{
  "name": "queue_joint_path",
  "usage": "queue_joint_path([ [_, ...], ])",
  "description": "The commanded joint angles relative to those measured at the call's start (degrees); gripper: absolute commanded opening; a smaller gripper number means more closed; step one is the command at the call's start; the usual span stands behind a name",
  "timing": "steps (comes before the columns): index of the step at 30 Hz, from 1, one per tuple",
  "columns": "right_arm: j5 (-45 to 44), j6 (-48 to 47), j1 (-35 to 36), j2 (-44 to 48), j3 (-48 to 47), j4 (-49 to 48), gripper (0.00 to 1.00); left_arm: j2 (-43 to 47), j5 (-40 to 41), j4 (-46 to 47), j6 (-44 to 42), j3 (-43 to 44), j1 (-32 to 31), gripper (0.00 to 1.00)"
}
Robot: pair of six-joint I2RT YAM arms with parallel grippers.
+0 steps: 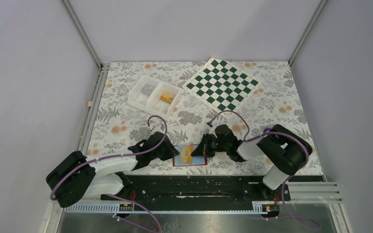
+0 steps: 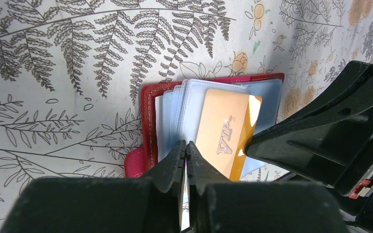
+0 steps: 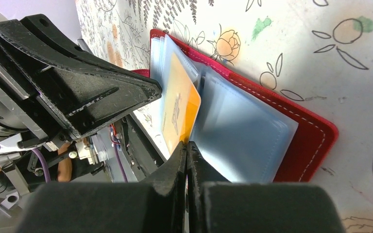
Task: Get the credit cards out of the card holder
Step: Remove the credit card from the card holder.
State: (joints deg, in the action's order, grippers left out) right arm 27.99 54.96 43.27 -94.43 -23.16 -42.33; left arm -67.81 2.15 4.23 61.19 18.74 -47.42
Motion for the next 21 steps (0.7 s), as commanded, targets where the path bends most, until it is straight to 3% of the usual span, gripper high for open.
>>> queue_joint_path([
  [1, 0.4, 0.8, -0.5, 0.5, -0.3, -3.5, 0.06, -0.9, -0.9, -5.9, -0.5, -1.9, -0.6, 0.04],
  [3, 0.1, 1.7, -0.5, -0.3, -0.4, -4.6, 0.11, -1.2, -1.2, -5.6, -0.4, -1.8, -0.6, 0.04],
  [14, -1.8, 5.0, -0.5, -4.8, -0.2, -9.3, 0.22, -2.0, -1.9, -4.8, -0.4, -1.5, -0.6, 0.04],
  [17, -2.4, 5.2, -0.5, -4.9, 0.2, -10.0, 0.18, -2.0, -1.9, -4.8, -0.4, -1.5, -0.6, 0.04],
  [21, -2.9, 5.0, -0.5, -3.8, 0.9, -10.0, 0.0, -2.1, -1.9, -4.9, -0.3, -1.8, -0.6, 0.04],
])
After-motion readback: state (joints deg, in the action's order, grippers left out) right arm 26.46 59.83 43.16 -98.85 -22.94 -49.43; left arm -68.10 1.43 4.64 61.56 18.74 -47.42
